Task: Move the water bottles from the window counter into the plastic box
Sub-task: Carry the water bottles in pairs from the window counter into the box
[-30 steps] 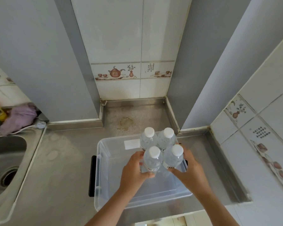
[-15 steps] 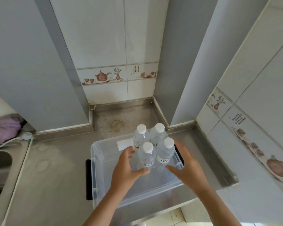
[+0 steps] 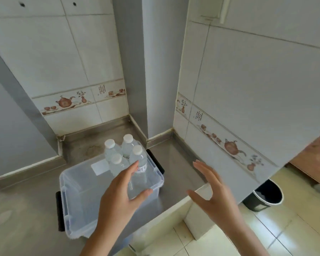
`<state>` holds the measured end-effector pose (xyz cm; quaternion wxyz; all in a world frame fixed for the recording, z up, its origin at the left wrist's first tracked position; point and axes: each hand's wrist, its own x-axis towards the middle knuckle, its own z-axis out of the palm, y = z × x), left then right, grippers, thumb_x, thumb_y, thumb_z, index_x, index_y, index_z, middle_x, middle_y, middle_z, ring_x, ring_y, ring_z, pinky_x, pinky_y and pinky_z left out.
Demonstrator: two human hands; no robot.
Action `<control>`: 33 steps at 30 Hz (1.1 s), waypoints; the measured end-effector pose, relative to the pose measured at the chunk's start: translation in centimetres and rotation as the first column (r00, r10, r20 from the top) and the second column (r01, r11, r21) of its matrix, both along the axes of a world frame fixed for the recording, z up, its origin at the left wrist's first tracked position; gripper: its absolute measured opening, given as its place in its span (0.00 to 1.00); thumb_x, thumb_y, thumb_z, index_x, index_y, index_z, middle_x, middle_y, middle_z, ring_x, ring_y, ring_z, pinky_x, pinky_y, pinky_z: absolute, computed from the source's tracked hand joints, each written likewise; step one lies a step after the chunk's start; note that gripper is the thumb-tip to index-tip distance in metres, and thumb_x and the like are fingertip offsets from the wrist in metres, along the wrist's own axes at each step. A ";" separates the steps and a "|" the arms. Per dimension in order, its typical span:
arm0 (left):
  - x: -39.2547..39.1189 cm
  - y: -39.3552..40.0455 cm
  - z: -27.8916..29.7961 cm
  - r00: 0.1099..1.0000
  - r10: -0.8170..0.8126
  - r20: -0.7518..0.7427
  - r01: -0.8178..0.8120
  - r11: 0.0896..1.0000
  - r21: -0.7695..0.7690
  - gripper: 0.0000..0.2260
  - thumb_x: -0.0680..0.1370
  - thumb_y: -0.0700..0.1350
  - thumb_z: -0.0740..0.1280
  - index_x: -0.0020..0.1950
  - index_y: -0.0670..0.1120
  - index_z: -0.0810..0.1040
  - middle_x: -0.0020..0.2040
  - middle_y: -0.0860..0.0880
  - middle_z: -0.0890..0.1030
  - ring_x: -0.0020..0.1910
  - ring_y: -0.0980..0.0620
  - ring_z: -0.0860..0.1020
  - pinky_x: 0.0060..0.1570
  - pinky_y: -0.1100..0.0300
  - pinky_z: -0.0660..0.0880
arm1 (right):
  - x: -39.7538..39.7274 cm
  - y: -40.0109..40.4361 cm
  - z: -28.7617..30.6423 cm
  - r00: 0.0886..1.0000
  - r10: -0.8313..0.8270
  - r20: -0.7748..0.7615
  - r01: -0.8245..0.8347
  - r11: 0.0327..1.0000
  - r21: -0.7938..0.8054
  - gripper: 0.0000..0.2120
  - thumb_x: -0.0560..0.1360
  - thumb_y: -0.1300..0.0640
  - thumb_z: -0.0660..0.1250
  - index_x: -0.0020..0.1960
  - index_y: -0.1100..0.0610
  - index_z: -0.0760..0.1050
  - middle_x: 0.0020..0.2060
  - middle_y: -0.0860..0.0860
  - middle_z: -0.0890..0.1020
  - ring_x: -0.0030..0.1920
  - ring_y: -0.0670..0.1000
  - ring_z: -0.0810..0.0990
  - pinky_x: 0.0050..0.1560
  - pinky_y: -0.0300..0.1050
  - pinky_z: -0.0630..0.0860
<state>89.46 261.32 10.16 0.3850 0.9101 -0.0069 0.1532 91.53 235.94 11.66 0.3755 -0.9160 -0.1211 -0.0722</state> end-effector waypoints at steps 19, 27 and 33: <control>-10.3 -31.4 -0.2 0.718 -0.691 -0.086 0.627 0.588 0.511 0.28 0.74 0.64 0.58 0.71 0.53 0.74 0.65 0.53 0.80 0.63 0.48 0.79 0.53 0.52 0.79 | -26.6 -24.1 -1.8 0.710 -0.683 0.171 0.702 0.669 -0.242 0.30 0.69 0.48 0.74 0.68 0.49 0.69 0.68 0.48 0.74 0.68 0.55 0.71 0.61 0.59 0.73; -7.5 -45.0 -1.4 0.476 -0.865 -0.161 0.777 0.328 0.537 0.29 0.74 0.63 0.57 0.70 0.50 0.74 0.65 0.50 0.80 0.63 0.47 0.79 0.54 0.50 0.78 | -29.5 -32.3 -3.6 0.454 -0.884 0.114 0.872 0.414 -0.261 0.26 0.73 0.42 0.58 0.68 0.51 0.69 0.67 0.49 0.74 0.68 0.54 0.69 0.65 0.56 0.70; -4.0 -57.1 -1.2 0.289 -0.948 -0.135 0.821 0.173 0.543 0.29 0.75 0.63 0.57 0.69 0.48 0.77 0.64 0.48 0.81 0.63 0.46 0.79 0.55 0.49 0.79 | -29.0 -39.6 -3.0 0.230 -0.969 0.089 0.928 0.191 -0.320 0.25 0.74 0.44 0.54 0.69 0.50 0.68 0.68 0.50 0.73 0.69 0.55 0.68 0.66 0.53 0.64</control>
